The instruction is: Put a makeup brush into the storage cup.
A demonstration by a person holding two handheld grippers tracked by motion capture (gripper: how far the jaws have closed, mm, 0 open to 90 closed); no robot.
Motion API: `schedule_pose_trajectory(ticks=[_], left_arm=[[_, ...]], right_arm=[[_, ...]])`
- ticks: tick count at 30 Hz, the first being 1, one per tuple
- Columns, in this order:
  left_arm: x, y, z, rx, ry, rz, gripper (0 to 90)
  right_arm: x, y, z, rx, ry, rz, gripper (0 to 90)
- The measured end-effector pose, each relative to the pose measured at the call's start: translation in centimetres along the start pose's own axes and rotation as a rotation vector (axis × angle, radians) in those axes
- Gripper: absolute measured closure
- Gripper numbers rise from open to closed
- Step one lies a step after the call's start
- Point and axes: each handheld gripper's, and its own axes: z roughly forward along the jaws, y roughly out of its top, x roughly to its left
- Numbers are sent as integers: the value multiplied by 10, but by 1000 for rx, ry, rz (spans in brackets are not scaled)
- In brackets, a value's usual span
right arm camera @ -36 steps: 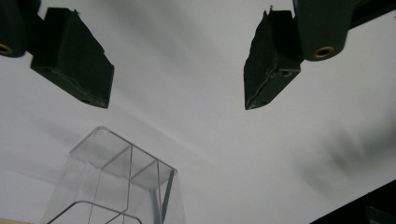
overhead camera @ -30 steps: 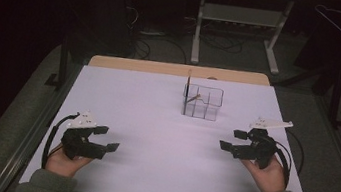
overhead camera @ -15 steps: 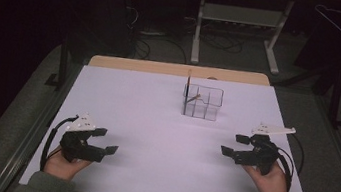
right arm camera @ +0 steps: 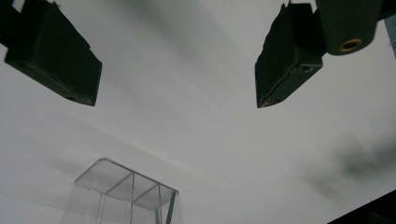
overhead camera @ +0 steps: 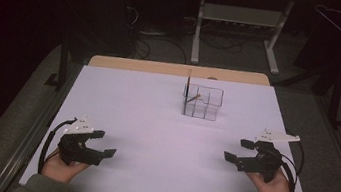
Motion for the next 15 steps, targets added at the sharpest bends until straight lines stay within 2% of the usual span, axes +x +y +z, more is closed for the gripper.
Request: schedule_pose_trajectory(ticks=[2,6,8,12,15], left_arm=[[1,-1,-1,10,0,10,219],[-1,-3,1,1,0,-6,213],[0,-4,0,15,-1,7,210],[-1,-7,3,11,-3,-10,206],[-1,-8,3,14,-5,-1,200]], right_arm=[[-1,-3,-1,-7,0,-7,139],[0,-9,-3,-4,2,6,138],[0,-11,-5,-6,2,6,138],[0,-14,-7,-8,-2,6,138],[0,-17,-7,-7,-7,4,138]])
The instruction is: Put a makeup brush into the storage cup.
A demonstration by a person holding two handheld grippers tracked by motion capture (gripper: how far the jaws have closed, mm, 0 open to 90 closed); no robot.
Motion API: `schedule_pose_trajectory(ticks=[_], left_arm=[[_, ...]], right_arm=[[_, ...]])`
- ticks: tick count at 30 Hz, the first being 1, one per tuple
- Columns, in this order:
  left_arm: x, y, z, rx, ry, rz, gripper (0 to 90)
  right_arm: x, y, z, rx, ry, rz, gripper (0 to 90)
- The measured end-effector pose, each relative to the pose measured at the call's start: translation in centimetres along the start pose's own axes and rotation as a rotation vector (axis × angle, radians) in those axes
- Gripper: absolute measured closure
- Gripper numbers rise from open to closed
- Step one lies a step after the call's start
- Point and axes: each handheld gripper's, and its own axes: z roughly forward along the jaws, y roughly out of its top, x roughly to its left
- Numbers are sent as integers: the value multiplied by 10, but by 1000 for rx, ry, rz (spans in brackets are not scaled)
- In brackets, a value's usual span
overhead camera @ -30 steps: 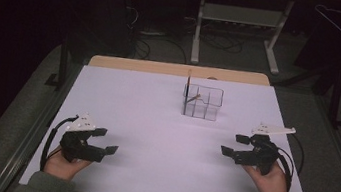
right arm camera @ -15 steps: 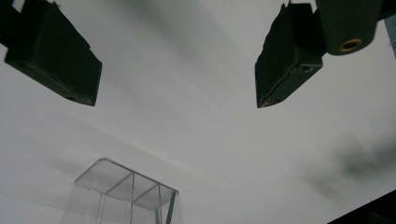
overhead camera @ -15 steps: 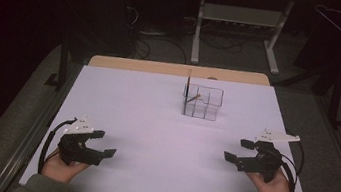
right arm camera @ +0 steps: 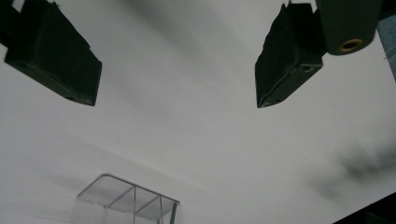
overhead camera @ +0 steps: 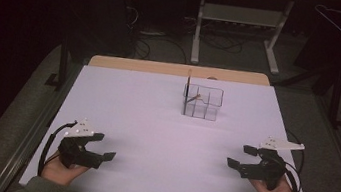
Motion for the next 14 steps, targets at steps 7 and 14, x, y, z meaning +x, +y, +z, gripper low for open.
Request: schedule_pose_trajectory(ticks=[7,14], left_arm=[[0,-2,2,5,-4,11,198],[-1,-2,2,-11,-2,-6,198]], right_arm=[[1,-7,-3,0,2,6,138],[2,-7,-3,-11,3,-9,139]])
